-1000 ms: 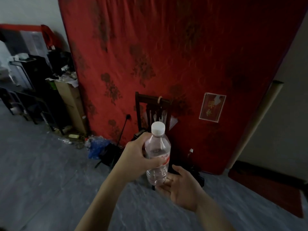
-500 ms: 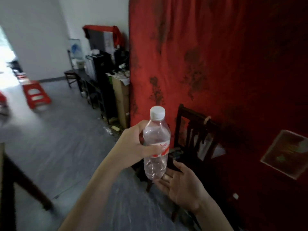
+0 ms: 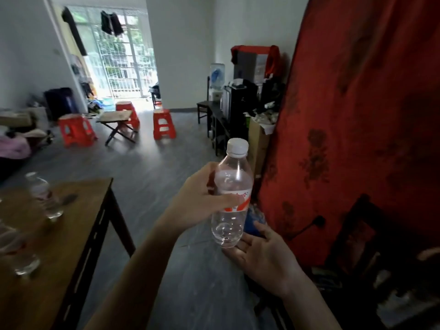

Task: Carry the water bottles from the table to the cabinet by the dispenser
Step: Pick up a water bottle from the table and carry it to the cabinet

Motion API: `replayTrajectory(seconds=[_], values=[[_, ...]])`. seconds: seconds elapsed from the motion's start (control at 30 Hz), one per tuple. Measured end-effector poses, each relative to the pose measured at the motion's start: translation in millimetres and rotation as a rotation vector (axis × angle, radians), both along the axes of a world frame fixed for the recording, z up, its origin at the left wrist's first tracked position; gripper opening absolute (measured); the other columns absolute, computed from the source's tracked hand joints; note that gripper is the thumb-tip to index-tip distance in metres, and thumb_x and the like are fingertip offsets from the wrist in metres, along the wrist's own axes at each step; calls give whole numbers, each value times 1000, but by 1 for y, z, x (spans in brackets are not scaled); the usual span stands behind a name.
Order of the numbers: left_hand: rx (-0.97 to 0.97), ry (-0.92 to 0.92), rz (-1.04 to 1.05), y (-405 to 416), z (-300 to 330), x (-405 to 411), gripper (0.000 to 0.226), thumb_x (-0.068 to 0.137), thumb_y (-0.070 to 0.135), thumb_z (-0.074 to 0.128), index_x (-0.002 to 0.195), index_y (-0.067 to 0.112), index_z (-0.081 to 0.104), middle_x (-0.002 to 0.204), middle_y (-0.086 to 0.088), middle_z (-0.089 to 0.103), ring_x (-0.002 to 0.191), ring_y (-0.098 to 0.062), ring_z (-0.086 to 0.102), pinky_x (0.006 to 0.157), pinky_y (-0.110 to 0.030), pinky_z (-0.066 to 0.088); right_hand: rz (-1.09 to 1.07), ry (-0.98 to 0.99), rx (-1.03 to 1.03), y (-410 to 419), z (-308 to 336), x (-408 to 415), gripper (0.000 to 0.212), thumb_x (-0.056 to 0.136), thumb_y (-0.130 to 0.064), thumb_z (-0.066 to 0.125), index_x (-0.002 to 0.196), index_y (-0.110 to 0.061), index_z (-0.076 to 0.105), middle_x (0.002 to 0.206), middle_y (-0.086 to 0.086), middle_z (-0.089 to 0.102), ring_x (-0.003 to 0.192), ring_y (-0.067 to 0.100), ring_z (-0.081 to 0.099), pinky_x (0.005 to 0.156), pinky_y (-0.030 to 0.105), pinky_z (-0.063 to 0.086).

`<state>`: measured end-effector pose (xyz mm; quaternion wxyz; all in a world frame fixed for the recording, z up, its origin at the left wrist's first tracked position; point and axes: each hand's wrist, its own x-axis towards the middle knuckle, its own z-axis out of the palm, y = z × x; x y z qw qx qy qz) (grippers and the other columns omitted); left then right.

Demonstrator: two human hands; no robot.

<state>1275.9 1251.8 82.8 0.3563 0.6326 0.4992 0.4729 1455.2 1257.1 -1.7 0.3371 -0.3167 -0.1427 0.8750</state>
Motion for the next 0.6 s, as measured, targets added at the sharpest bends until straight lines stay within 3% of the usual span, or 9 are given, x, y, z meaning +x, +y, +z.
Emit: replayTrajectory(seconds=[0.13,0.23,0.4,0.53,0.6], values=[[31,-18,115,48,4,-42,62,65,31,91,118,25,61,108,5,75,100,-12,73,89,-40,59,75,-19,6,62,3,-47,62,100,-41,40,132,10,52,127,28,64,110,43,65,91,54,51],[51,-23,147,96,10,-74,52,78,15,83,124,19,59,110,1,74,101,-14,73,91,-43,60,85,-13,-4,115,9,-81,64,101,-43,39,134,10,50,126,27,65,107,41,67,88,53,53],[123,-53,183,184,17,-124,61,70,30,84,124,19,59,111,-1,73,103,-19,72,90,-45,61,118,-15,35,205,28,-131,66,87,-38,51,131,11,51,123,28,66,108,41,67,86,54,53],[164,-114,167,252,24,-148,63,64,36,88,119,22,61,110,-3,74,103,-20,72,86,-38,61,103,13,26,269,40,-156,61,99,-39,42,129,13,51,122,31,65,109,44,65,86,55,53],[174,-142,161,287,31,-153,60,65,32,91,116,22,62,108,-5,73,100,-19,73,81,-33,61,97,9,32,304,47,-163,61,101,-40,41,128,14,51,126,32,63,117,46,61,97,51,51]])
